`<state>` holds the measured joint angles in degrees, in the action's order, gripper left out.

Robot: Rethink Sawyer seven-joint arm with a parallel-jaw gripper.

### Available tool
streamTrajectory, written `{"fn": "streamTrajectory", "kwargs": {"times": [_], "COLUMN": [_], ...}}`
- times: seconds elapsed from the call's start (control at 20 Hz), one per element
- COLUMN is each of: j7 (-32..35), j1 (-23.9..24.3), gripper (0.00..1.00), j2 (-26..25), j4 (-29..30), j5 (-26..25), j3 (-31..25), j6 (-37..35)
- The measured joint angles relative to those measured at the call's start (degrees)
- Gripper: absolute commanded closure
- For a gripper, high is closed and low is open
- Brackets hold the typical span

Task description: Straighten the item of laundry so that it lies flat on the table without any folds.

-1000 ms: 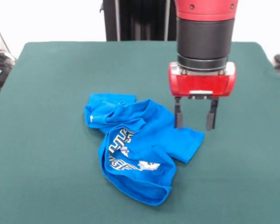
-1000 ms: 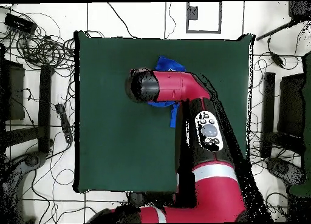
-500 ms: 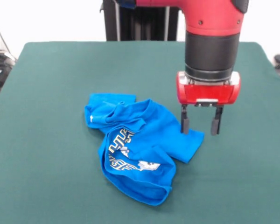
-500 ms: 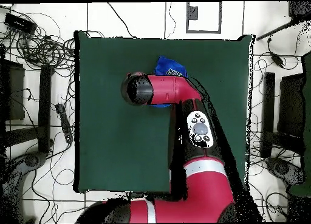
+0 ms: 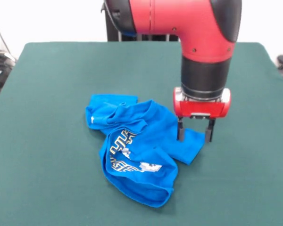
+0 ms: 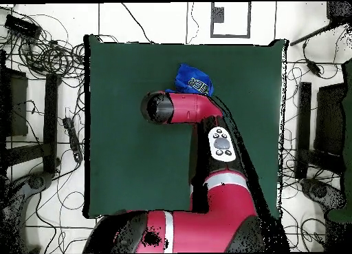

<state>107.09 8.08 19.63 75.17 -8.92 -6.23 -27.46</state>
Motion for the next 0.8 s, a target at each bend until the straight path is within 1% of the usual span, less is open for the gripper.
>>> {"fn": "streamTrajectory", "kwargs": {"times": [0.2, 0.8], "j7": [0.0, 0.0], "j1": [0.0, -0.3], "gripper": [0.0, 0.0], "j2": [-2.4, -2.7], "j4": [-0.3, -1.3], "j5": [0.1, 0.6], "j3": [0.5, 0.9], "j6": [0.9, 1.1]}}
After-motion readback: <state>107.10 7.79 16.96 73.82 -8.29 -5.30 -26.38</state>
